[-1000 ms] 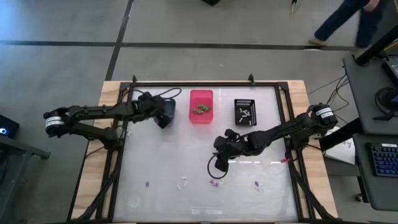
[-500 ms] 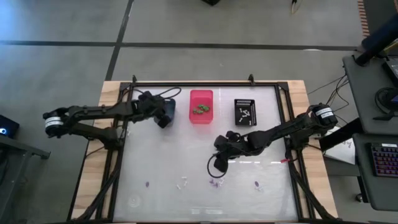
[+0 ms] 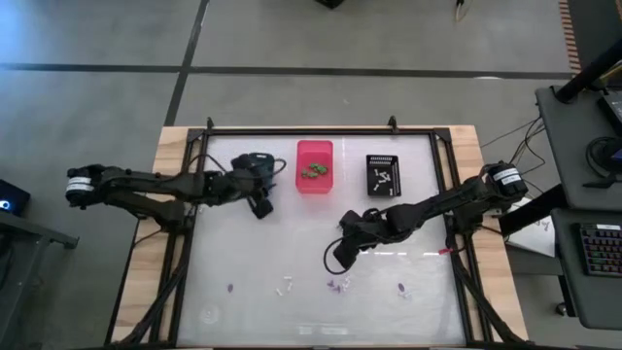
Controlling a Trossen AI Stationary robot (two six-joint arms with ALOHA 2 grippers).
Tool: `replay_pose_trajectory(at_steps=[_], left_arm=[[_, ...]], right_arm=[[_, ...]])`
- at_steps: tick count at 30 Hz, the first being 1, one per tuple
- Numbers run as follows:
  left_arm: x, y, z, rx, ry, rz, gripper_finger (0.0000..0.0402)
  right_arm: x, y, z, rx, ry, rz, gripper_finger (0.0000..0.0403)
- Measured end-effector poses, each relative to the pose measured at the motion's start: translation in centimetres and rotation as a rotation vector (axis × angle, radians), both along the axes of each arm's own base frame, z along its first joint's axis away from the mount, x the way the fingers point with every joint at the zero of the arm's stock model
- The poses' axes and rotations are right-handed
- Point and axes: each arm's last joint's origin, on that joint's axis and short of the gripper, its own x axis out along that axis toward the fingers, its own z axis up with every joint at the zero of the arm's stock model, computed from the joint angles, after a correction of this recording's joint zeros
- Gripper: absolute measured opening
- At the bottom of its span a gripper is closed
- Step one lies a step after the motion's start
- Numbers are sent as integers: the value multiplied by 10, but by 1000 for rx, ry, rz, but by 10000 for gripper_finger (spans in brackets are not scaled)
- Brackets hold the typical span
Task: Sort Halloween decoration
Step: Put the white bone toy into the black bin
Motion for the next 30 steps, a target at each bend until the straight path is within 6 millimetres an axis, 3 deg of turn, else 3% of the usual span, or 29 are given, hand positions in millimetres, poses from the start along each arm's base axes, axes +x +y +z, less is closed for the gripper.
replay_pose_trajectory(at_steps=[5,10,21,30], left_arm=[[5,-16,8,25,-75,-83,98],[4,-22,11,20,-100,-102,98],[2,-24,7,18,-88,-110,98],[4,-24,9,18,-124,-110,98]], right_arm=[[1,-7,0,-27,144,-56,137],[8,-11,-13,-57,280,-81,136],[37,-14,-32,-84,364,-81,132],[52,-15,-47,-103,429,-66,87]])
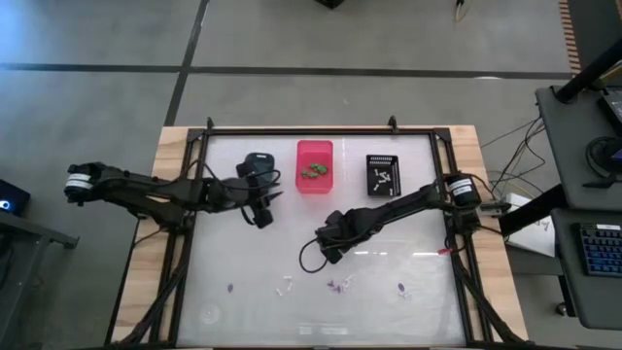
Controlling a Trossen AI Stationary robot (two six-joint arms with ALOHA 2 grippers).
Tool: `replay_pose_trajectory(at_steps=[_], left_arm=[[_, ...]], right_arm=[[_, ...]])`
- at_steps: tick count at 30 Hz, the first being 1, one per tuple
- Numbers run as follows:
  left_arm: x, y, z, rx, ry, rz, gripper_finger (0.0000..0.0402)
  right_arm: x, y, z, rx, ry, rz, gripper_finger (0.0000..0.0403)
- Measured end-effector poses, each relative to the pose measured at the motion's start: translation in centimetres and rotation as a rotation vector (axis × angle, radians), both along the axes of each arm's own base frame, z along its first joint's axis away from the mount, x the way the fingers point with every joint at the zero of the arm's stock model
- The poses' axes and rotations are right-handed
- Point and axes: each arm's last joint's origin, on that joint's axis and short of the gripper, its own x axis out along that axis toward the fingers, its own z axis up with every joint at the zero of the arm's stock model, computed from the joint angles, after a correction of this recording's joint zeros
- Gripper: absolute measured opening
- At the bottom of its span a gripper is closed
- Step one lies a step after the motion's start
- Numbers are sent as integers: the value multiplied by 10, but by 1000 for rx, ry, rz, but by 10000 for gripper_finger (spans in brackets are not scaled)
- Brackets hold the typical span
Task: Sort Halloween decoration
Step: Put the white bone toy into the black bin
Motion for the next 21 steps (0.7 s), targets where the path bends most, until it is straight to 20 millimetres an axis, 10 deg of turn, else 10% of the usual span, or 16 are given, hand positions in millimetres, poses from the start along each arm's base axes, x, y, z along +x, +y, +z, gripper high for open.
replay_pose_trajectory(at_steps=[10,21], left_arm=[[6,-21,12,-14,-152,-89,98],[4,-47,16,-26,-192,-202,98]], right_arm=[[1,1,-3,14,14,54,12],[-7,15,39,19,-131,219,9]])
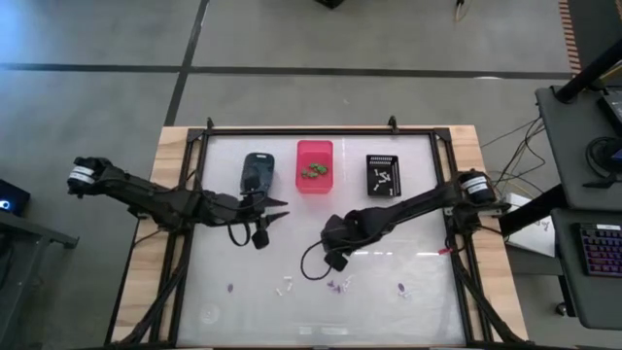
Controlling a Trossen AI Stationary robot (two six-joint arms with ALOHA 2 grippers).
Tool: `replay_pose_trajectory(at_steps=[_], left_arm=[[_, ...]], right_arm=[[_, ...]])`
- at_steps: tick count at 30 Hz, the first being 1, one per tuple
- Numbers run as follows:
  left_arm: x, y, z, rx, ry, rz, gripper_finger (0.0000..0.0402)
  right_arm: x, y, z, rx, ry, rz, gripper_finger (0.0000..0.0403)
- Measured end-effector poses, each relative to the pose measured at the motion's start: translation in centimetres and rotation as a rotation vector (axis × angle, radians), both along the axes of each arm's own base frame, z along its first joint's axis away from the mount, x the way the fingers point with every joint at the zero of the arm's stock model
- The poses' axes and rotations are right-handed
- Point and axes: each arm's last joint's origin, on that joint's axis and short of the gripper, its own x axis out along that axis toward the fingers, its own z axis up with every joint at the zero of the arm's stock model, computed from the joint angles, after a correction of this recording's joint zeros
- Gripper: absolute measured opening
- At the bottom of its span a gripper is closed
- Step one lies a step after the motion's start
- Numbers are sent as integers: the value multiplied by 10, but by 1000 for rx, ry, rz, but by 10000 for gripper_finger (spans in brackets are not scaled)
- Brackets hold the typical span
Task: Sort Halloween decoration
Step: Put the white bone toy into the black bin
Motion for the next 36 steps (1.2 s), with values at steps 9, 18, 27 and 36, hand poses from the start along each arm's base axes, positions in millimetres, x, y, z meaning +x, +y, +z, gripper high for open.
replay_pose_trajectory(at_steps=[9,18,27,36], left_arm=[[1,-4,5,-31,-54,-18,98],[-5,-26,4,-147,-70,-82,98],[-15,-52,4,-243,-79,-131,98],[-21,-63,5,-305,-104,-102,98]], right_arm=[[20,-5,24,-133,-381,167,9],[-9,-78,31,-477,-94,-102,9],[-80,-153,46,-588,404,-479,9],[-87,-188,48,-562,397,-512,10]])
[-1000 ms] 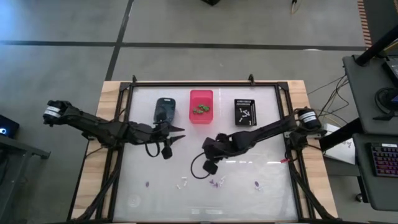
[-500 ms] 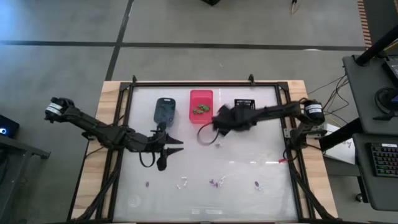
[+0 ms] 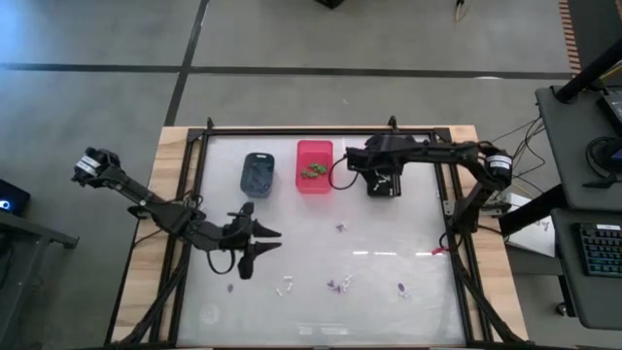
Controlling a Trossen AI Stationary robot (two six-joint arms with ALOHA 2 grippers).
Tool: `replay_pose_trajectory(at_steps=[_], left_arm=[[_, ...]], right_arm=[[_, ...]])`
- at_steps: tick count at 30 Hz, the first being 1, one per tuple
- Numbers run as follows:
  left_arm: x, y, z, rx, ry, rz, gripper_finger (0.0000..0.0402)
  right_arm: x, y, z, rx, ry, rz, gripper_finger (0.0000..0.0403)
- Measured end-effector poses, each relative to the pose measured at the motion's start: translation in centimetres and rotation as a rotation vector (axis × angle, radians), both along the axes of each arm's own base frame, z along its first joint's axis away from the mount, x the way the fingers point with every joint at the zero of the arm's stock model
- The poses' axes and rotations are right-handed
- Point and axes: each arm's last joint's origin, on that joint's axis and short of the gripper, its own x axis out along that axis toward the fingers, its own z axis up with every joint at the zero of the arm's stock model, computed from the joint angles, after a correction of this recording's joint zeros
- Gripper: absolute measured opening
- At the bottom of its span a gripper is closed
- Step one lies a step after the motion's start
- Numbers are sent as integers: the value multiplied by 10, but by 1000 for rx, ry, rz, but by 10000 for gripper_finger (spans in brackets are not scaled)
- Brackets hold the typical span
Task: Sort Halloween decoration
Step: Put the white bone toy into the black bin, then put the purple witch hat toy into the blue bin
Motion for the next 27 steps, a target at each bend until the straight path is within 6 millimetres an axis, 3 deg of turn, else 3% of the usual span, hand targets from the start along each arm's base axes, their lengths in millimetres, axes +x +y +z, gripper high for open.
replay_pose_trajectory(at_steps=[9,16,20,27], left_arm=[[1,-6,-5,-11,7,28,98],[8,-10,-13,-4,23,29,98],[11,-12,-18,9,41,29,98],[15,-13,-26,42,69,32,98]], right_arm=[[5,-15,-3,60,-75,58,56],[4,-15,-1,59,-75,74,84],[7,-5,3,55,-86,108,92],[17,37,12,48,-126,237,91]])
